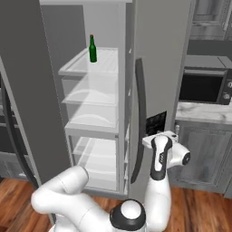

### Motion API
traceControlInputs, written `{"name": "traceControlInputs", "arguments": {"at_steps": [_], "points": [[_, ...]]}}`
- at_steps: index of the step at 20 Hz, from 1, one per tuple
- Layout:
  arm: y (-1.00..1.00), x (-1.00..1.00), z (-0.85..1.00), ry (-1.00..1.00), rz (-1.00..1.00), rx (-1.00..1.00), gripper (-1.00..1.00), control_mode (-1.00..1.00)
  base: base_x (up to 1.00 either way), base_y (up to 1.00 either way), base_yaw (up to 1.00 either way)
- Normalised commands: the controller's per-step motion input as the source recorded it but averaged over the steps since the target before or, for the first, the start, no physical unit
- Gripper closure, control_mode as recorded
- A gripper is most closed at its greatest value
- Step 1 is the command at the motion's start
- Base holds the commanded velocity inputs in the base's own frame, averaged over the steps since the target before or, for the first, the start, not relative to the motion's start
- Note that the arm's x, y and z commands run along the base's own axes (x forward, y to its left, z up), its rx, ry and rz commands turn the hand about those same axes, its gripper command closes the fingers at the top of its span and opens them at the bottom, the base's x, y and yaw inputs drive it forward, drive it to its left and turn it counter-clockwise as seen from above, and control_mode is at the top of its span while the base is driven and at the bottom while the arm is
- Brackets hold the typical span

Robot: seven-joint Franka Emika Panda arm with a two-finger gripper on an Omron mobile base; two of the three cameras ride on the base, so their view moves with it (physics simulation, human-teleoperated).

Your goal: There's a steak in the fridge that needs to be moved to the freezer for freezing. Pick up the steak from the fridge, place it on any shelf in the freezer, and close the fridge and freezer doors when done.

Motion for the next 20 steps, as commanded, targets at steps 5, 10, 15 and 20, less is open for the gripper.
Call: {"name": "traceControlInputs", "arguments": {"at_steps": [5, 10, 15, 20], "points": [[1.0, 0.53, -0.06, 0.0, 0.0, 0.01, -1.0, -1.0, 0.0, 0.0, 0.0], [1.0, 0.63, 0.0, -0.02, -0.02, 0.02, -1.0, -1.0, 0.0, 0.0, 0.0], [1.0, 0.91, 0.0, -0.01, -0.11, 0.0, -1.0, -1.0, 0.0, 0.0, 0.0], [0.97, 1.0, 0.0, 0.0, -0.15, 0.0, -1.0, -1.0, 0.0, 0.0, 0.0]]}}
